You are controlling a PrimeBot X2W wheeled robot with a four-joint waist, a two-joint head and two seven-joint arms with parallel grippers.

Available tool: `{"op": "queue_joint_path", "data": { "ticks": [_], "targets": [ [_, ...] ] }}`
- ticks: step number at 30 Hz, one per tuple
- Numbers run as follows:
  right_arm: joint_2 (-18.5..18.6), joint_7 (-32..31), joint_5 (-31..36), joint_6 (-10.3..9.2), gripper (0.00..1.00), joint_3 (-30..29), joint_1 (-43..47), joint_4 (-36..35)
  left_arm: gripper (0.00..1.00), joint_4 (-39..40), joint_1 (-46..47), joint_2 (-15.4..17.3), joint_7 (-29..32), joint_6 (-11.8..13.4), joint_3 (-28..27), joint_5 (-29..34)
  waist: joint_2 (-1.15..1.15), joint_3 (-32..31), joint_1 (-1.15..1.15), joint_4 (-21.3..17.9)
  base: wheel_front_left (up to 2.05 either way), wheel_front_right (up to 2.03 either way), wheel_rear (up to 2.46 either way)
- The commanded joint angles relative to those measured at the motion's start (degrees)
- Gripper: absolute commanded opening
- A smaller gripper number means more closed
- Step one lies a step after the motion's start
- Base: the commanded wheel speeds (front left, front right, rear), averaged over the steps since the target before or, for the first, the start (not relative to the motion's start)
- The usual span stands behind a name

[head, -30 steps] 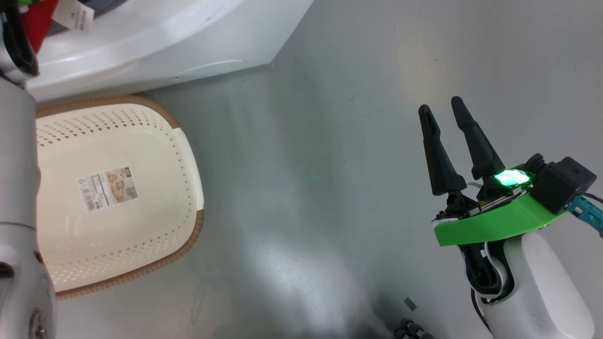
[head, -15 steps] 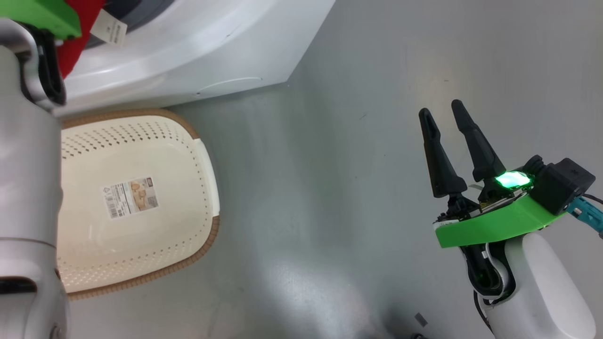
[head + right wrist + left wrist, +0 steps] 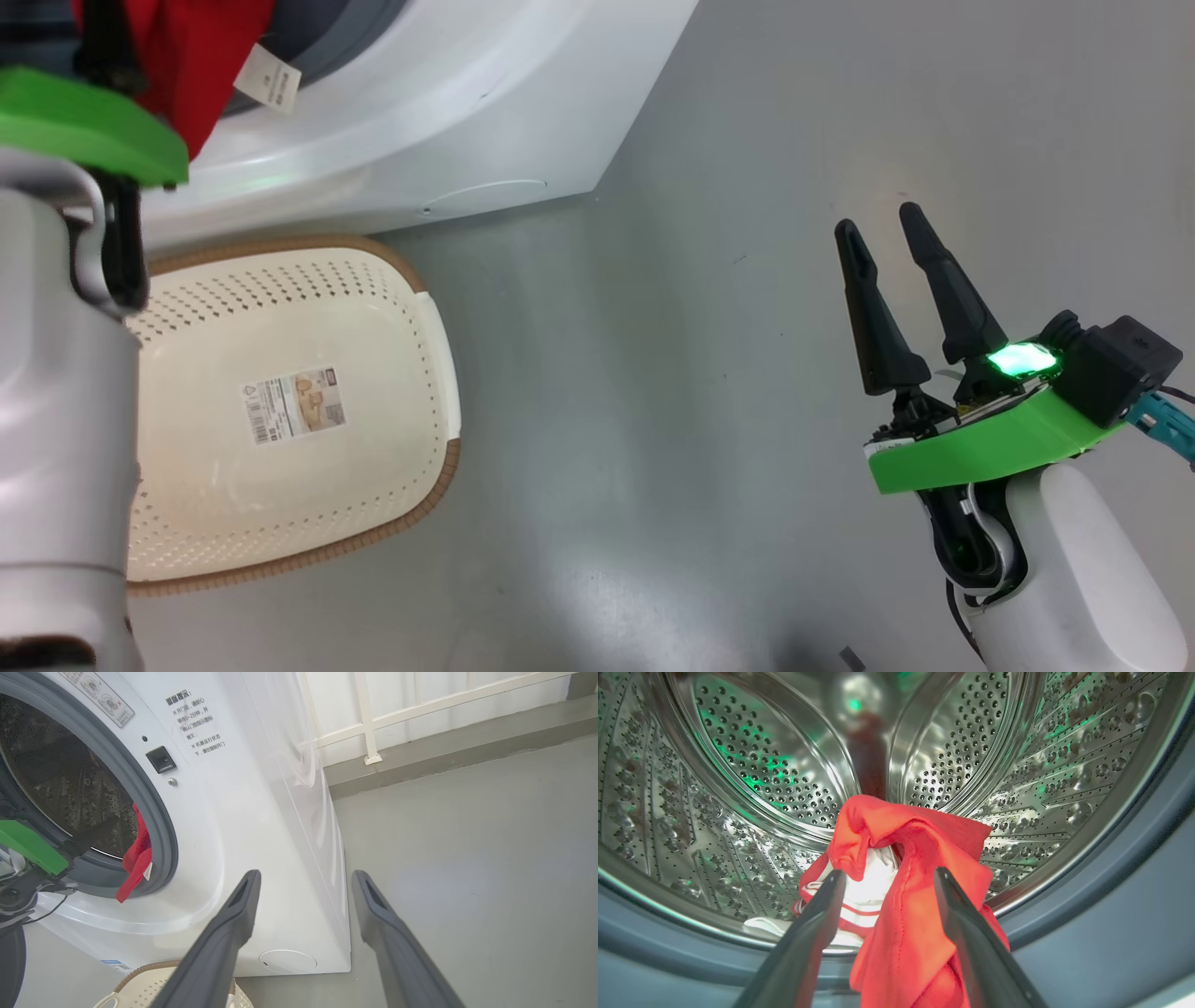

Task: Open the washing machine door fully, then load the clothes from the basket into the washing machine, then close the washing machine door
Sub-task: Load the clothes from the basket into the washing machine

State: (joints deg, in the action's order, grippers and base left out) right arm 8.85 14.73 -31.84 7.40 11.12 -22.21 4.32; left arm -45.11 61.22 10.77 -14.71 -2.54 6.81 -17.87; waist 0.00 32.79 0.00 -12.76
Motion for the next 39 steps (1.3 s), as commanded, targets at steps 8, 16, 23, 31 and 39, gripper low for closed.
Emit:
{"op": "queue_joint_path", "data": {
  "ticks": [8, 16, 23, 31, 39],
  "targets": [
    [0.72, 0.27, 0.2, 0.09, 1.0, 0.57, 2.59, -1.39, 1.0, 12.17, -11.62, 2.56, -0.29, -1.06, -1.87, -0.18, 0.0, -0.96, 0.0, 0.99, 0.0, 0.0, 0.0],
    [1.1, 0.27, 0.24, 0.09, 1.0, 0.22, 2.89, -1.83, 1.0, 25.07, -25.01, 0.54, -0.29, -1.44, -4.38, -1.12, 0.0, -1.16, 0.0, 1.94, 0.0, 0.0, 0.0],
    [1.53, 0.27, 0.3, 0.09, 1.0, -0.08, 2.9, -2.03, 1.0, 33.43, -33.26, -0.91, -0.29, -0.9, -5.86, 0.5, 0.0, -1.04, 0.0, 2.69, 0.0, 0.0, 0.0],
    [1.92, 0.27, 0.34, 0.09, 1.0, 0.15, 2.81, -2.08, 1.0, 39.27, -40.04, -2.57, -0.29, -1.0, -7.37, 2.87, 0.0, -1.03, 0.0, 3.09, 0.0, 0.0, 0.0],
    [2.22, 0.27, 0.39, 0.09, 1.0, -0.26, 2.83, -2.19, 1.0, 42.59, -43.67, -4.67, -0.29, -1.07, -8.28, 4.69, 0.0, -0.79, 0.0, 3.28, 0.0, 0.0, 0.0]
  ]
}}
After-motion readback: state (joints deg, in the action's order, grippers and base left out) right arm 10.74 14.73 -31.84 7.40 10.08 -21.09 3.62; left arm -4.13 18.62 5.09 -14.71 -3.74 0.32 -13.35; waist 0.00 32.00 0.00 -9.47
